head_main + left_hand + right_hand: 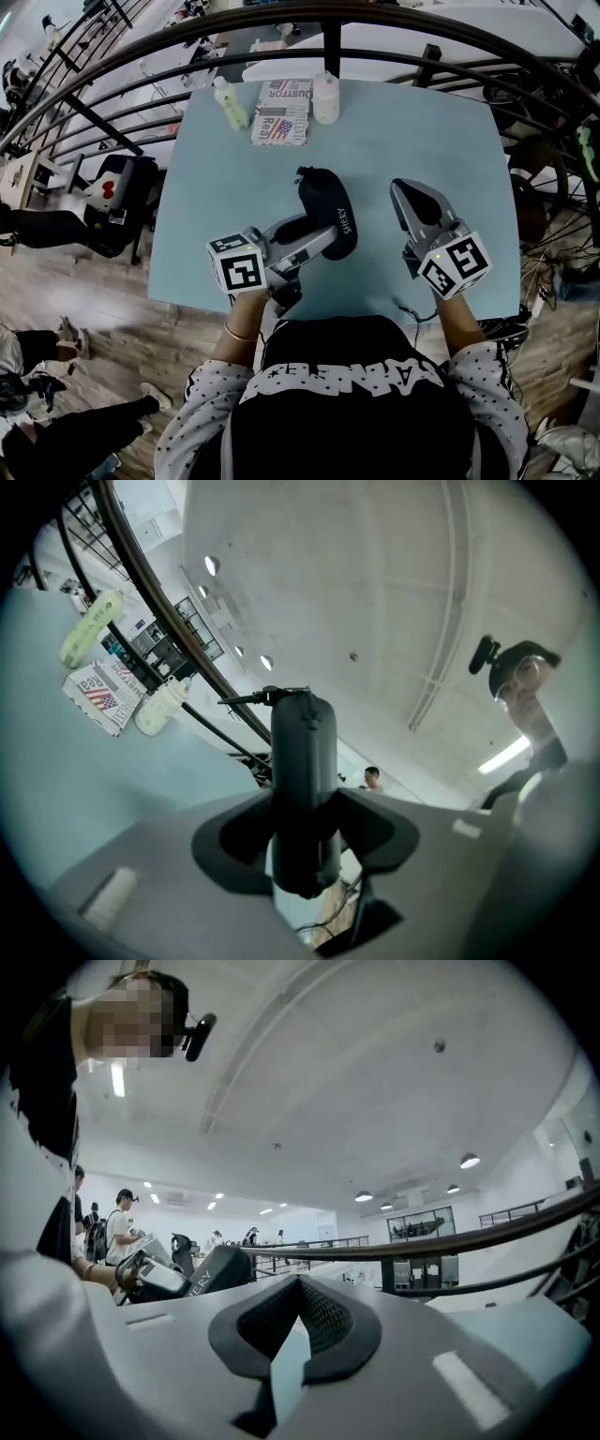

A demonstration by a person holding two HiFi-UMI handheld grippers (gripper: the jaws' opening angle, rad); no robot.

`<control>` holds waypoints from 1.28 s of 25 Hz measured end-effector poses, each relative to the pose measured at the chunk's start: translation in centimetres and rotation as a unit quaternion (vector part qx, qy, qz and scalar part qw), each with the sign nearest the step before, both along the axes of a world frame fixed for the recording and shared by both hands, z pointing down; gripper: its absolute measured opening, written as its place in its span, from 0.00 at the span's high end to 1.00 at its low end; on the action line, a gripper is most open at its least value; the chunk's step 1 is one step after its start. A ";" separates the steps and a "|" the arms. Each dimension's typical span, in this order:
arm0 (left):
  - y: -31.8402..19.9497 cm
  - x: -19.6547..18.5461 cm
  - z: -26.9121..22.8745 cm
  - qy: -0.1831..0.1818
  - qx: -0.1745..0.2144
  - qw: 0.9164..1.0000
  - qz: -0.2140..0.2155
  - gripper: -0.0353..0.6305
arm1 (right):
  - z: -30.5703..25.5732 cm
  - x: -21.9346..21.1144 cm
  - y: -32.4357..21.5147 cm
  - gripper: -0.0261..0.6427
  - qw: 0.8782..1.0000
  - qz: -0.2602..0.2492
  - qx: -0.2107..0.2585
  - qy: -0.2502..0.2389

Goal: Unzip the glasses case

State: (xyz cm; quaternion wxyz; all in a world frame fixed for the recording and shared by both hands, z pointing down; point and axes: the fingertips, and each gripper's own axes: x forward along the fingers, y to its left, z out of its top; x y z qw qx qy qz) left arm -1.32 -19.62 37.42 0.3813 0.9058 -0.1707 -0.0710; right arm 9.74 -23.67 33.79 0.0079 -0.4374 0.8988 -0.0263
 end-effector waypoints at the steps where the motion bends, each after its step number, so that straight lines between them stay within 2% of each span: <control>1: -0.1 -0.3 -0.2 0.007 -0.001 1.000 -0.005 0.95 | 0.1 0.2 0.0 0.96 1.000 0.006 -0.005 -0.010; 7: -0.9 -1.4 -1.2 0.069 -0.024 0.996 -0.042 0.95 | 0.3 0.3 0.4 0.96 1.000 0.012 -0.013 -0.026; 10: -0.9 -1.6 -1.1 0.084 -0.035 0.995 -0.050 0.95 | 0.2 0.1 0.6 0.96 0.999 0.010 -0.012 -0.033; 32: -1.1 -2.5 -0.7 0.098 -0.048 0.992 -0.061 0.95 | 0.5 -0.3 0.7 0.96 1.000 0.010 -0.015 -0.026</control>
